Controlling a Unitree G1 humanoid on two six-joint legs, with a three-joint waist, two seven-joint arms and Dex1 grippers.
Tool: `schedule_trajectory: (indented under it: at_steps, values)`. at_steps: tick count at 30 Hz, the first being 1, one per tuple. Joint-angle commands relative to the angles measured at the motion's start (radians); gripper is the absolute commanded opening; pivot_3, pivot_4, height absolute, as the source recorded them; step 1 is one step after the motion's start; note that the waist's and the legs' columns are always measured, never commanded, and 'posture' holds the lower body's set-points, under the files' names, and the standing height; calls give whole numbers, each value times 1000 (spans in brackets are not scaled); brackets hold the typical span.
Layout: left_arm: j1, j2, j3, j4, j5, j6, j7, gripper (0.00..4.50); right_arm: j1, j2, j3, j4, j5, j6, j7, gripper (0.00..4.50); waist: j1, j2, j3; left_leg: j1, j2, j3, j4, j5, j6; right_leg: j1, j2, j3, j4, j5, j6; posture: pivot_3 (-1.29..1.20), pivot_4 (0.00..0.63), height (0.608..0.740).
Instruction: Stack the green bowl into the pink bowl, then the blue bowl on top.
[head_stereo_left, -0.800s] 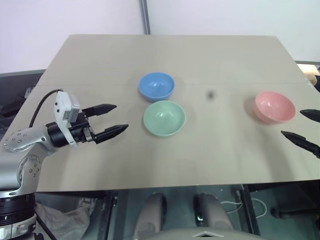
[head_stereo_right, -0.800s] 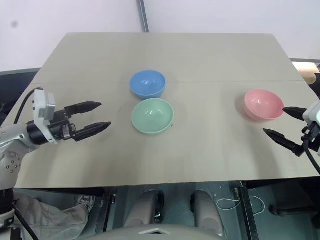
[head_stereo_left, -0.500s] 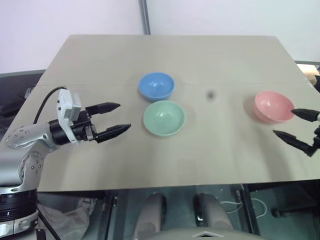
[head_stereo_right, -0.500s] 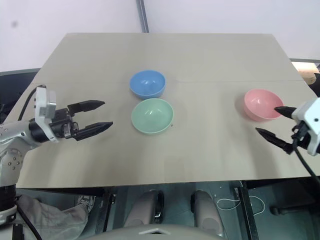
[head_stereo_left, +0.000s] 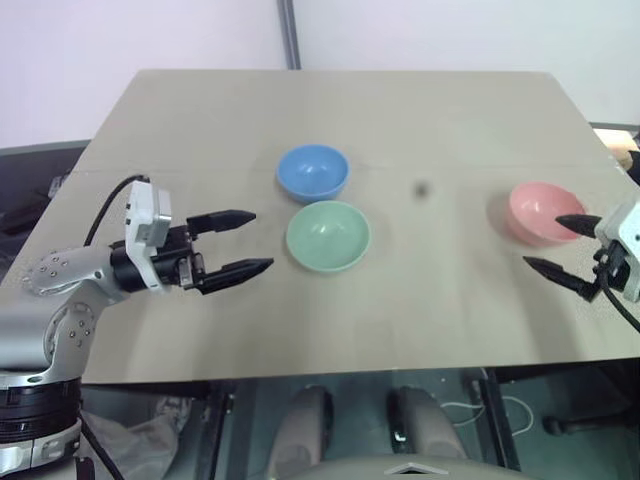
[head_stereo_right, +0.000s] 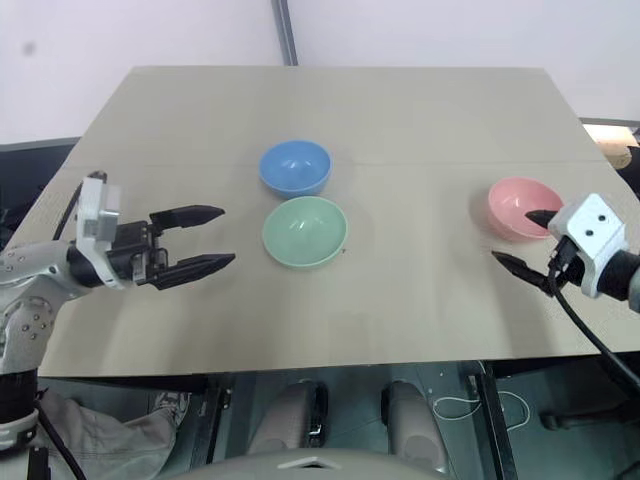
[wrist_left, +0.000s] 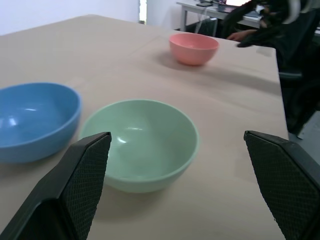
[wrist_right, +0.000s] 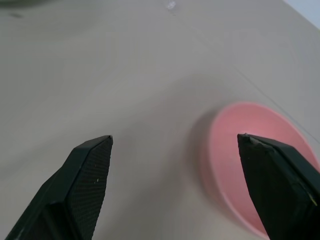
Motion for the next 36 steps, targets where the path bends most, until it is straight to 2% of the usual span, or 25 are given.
schedule_trajectory:
  at_steps: [1, 4, 7, 11, 14, 15, 18, 20, 22, 24, 26, 29, 34, 36]
  values:
    - [1, 6, 10, -40, -45, -9, -48, 4500, -113, 16, 147, 164, -116, -53, -23, 4344, 2, 0, 0, 0, 0, 0, 0, 0, 0, 0, 0, 0, 0, 0, 0, 0, 150, 740]
    - [2, 8, 20, -41, -70, 0, -58, 4500, -203, 36, 216, 301, -164, -87, -20, 4344, 6, 1, 1, -1, 0, 2, -1, 0, 0, -2, 2, -1, 1, 0, 0, 0, 150, 740]
    - [22, 18, 30, -58, -71, -18, -85, 4500, -258, 27, 268, 389, -197, -117, 17, 3550, 8, 3, 1, -3, -1, 4, -3, 0, 0, -4, 1, -1, 0, 2, 3, 0, 150, 740]
    - [50, 28, 45, -77, -76, -29, -119, 4500, -282, 21, 279, 389, -205, -115, 43, 1758, 7, 3, 1, -3, 0, 6, -3, -1, 1, -4, 0, 0, -1, 2, 3, 0, 150, 740]
    - [51, 23, 48, -79, -83, -24, -126, 4500, -272, 19, 265, 351, -205, -127, 51, 194, 8, 3, 1, -3, 0, 6, -3, -1, 2, -3, 0, 0, -1, 2, 3, 0, 150, 740]
    - [47, 22, 47, -71, -80, -28, -130, 4500, -264, 20, 253, 320, -193, -128, 57, 36, 8, 3, 1, -3, 0, 6, -2, -1, 2, -3, 0, 1, 0, 2, 3, 0, 150, 740]
    - [16, 8, 51, -22, -74, -41, -119, 4500, -210, 15, 191, 132, -95, -44, 101, 36, 9, 3, 2, -2, 0, 6, -2, -1, 2, -3, 1, 1, 0, 2, 4, 0, 150, 740]
    - [-18, -6, 64, 50, -70, -48, -98, 4500, -131, 9, 144, -85, 8, 38, 138, 36, 10, 3, 2, -1, 1, 6, -2, -1, 2, -3, 2, 1, 1, 2, 4, 0, 150, 740]
    - [-41, -5, 64, 133, -33, -87, -110, 4500, -49, 36, 124, -304, 90, 136, 111, 36, 11, 3, 1, -2, 1, 4, -2, -1, 2, -3, 2, 0, 1, 2, 4, 0, 150, 740]
    - [-64, -5, 60, 205, -5, -121, -122, 4500, 13, 67, 159, -459, 95, 166, 52, 36, 8, 3, 1, -2, 2, 0, -2, -1, 1, -3, 3, -2, 1, 2, 4, 0, 150, 740]
    - [-82, -4, 40, 288, 51, -189, -149, 4500, 51, 66, 283, -551, -9, 114, 11, 36, 6, 2, 1, -3, 2, -2, -2, -1, 1, -3, 3, -1, 0, 2, 4, 0, 150, 740]
    - [-99, -10, 11, 346, 91, -235, -178, 4500, 50, 103, 445, -569, -126, 67, -50, 36, 7, 2, 1, -2, 0, 0, -1, -1, 1, -3, 1, 0, 0, 2, 3, 0, 150, 740]
    - [-136, -24, -25, 355, 100, -237, -195, 4500, -14, 179, 616, -449, -272, 43, -108, 36, 10, 0, 0, -2, 1, 0, 2, -1, 1, -2, 1, 0, 1, 0, 0, 0, 150, 740]
    - [-151, -28, -32, 352, 96, -226, -192, 4500, -22, 197, 638, -405, -307, 17, -122, 888, 11, 0, 0, -2, 1, 0, 2, -1, 1, -2, 1, 0, 1, 0, 0, 0, 150, 740]
